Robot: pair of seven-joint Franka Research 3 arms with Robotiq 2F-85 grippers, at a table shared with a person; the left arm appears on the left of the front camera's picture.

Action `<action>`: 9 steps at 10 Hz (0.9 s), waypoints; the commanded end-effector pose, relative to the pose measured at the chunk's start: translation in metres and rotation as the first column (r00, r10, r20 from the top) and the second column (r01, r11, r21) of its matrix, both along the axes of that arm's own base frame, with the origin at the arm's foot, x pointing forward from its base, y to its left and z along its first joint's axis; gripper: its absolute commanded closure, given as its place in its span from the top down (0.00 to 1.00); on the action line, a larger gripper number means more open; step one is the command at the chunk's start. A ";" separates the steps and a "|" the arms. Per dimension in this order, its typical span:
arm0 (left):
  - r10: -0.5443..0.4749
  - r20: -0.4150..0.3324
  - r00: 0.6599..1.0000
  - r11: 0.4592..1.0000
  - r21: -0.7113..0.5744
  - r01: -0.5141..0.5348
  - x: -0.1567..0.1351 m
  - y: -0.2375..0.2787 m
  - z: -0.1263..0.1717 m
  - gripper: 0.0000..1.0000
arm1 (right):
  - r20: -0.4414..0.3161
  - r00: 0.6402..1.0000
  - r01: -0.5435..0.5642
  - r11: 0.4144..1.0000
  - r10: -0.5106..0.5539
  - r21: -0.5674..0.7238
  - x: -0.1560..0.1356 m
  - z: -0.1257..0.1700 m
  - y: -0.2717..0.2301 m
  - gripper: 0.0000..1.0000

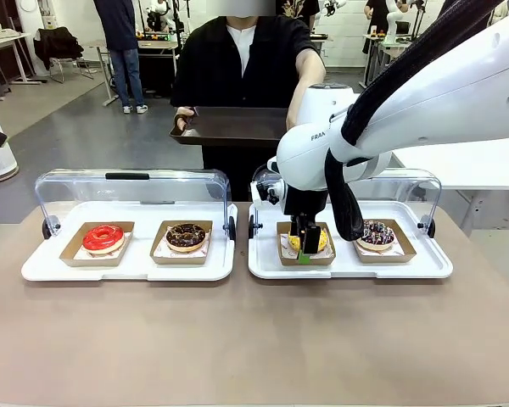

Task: Provide the desired donut to the person.
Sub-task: Pick up and lift the Paper togo box containing the Donut pointed at by the person.

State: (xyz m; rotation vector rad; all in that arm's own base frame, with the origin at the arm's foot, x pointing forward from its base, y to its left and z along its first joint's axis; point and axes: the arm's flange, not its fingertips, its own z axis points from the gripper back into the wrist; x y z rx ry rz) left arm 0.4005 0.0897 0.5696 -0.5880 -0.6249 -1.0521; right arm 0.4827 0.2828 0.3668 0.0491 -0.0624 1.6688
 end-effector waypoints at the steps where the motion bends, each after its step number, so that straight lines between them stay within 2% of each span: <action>1: -0.007 0.009 1.000 1.000 -0.015 0.007 0.000 0.000 0.001 1.00 | 0.000 1.000 0.000 1.000 0.000 0.000 0.000 0.000 0.000 1.00; 6: -0.007 0.009 1.000 1.000 -0.015 0.007 0.000 0.000 0.001 1.00 | 0.035 0.999 0.035 0.999 -0.034 -0.039 0.011 -0.038 0.007 1.00; 9: -0.007 0.009 1.000 1.000 -0.015 0.007 0.000 0.000 0.001 1.00 | 0.058 0.998 0.036 0.999 -0.034 -0.027 0.014 -0.041 0.012 1.00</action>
